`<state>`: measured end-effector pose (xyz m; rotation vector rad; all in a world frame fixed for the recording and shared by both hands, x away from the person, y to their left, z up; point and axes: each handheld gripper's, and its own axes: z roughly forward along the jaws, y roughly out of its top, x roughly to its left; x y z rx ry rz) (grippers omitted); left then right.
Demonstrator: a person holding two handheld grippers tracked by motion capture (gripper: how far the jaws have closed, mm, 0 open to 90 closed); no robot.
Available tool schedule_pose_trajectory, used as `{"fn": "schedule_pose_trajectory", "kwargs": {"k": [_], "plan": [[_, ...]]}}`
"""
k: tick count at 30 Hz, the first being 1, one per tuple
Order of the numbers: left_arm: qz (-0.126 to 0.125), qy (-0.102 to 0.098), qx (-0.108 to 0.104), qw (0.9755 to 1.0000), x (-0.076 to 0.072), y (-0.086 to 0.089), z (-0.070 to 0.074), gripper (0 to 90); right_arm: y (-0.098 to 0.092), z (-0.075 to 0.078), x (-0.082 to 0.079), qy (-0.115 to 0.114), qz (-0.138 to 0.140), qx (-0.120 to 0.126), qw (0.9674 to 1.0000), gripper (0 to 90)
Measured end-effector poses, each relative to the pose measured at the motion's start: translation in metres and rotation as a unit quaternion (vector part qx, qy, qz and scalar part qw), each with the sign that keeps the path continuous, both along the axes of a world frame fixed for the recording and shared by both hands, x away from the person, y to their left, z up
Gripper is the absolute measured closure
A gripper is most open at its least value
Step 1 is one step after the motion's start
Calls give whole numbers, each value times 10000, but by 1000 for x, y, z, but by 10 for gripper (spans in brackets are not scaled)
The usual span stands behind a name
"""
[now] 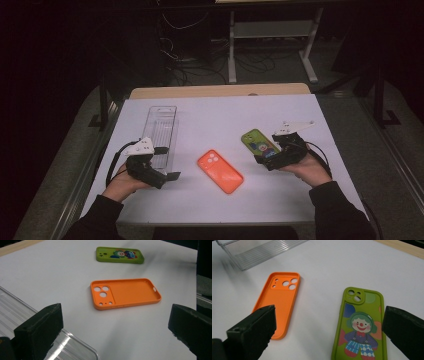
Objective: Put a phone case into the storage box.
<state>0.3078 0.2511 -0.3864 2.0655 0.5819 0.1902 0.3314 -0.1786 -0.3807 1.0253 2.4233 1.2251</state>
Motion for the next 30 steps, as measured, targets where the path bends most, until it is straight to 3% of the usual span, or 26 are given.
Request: {"fn": "schedule_pose_trajectory", "kwargs": {"k": [30], "plan": [[23, 23, -83, 10000, 0, -1, 0, 0, 2, 13, 30, 53, -454, -158, 9988, 0]]}}
